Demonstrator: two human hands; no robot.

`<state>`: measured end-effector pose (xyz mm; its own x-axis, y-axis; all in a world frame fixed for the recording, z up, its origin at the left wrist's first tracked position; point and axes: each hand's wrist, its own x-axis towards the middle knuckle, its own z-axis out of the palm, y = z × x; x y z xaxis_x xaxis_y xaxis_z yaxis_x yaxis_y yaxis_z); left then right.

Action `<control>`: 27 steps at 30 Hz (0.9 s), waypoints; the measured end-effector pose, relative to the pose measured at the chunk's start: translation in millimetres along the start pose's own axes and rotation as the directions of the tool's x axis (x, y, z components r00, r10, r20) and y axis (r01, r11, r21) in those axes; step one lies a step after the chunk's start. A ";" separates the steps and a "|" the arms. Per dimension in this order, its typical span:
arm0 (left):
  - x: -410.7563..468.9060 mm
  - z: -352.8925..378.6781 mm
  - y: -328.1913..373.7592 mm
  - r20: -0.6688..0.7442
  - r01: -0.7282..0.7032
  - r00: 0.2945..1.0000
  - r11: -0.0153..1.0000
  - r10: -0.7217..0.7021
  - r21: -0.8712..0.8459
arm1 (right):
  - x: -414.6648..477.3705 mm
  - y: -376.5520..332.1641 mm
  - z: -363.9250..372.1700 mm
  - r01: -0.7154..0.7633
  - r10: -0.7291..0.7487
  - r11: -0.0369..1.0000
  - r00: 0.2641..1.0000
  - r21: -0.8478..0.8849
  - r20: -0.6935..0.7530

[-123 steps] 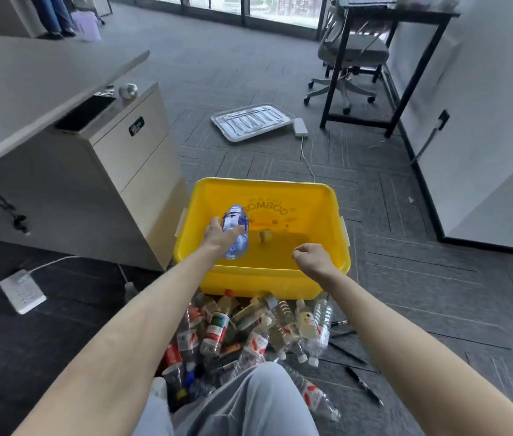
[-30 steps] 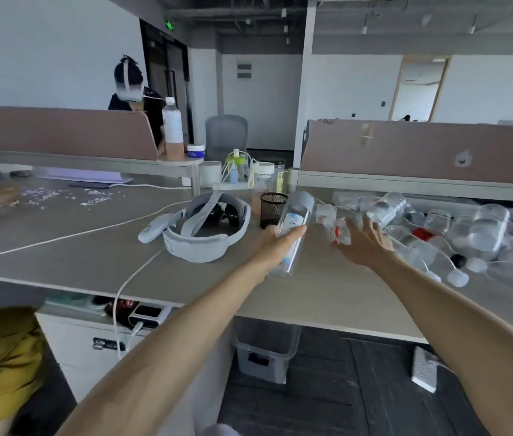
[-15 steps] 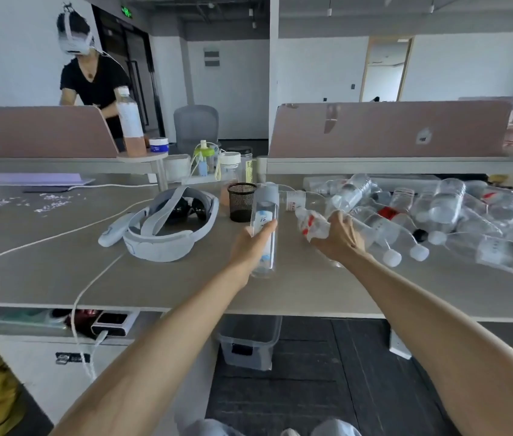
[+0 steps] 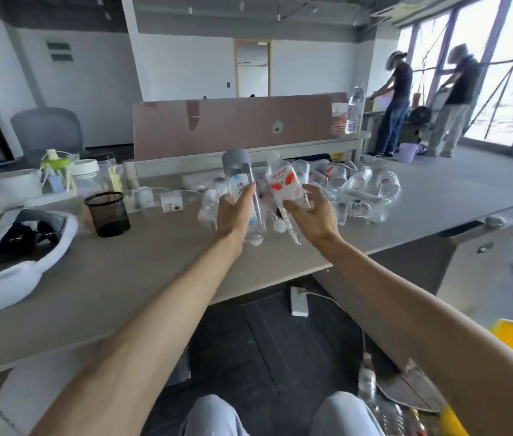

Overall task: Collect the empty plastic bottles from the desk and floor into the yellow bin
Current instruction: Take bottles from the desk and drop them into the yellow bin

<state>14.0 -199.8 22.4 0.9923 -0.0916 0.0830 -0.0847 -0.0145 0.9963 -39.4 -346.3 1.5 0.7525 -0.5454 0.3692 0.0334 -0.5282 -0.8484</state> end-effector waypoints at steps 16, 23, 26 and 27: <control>-196.7 300.6 -51.1 0.753 0.037 0.647 0.991 -0.121 0.128 | -153.9 132.7 -311.9 -0.367 0.341 0.926 0.718 0.087 -0.607; -275.4 382.7 -122.0 0.892 0.157 0.270 0.930 -0.364 0.332 | -241.0 200.9 -375.1 -0.445 0.698 0.715 0.413 0.539 -0.585; -284.7 431.7 -173.1 0.869 0.157 0.183 0.886 -0.459 0.435 | -258.2 227.2 -391.4 -0.403 0.766 0.643 0.319 0.652 -0.558; -297.1 421.2 -156.3 0.870 0.180 0.160 0.881 -0.466 0.438 | -261.3 236.4 -395.7 -0.406 0.772 0.636 0.311 0.657 -0.555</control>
<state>-305.5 -589.7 -167.3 0.1197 -0.8744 -0.4703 0.0644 -0.4658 0.8825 -488.4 -586.2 -145.5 -0.1047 -0.9384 -0.3294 0.1479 0.3128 -0.9382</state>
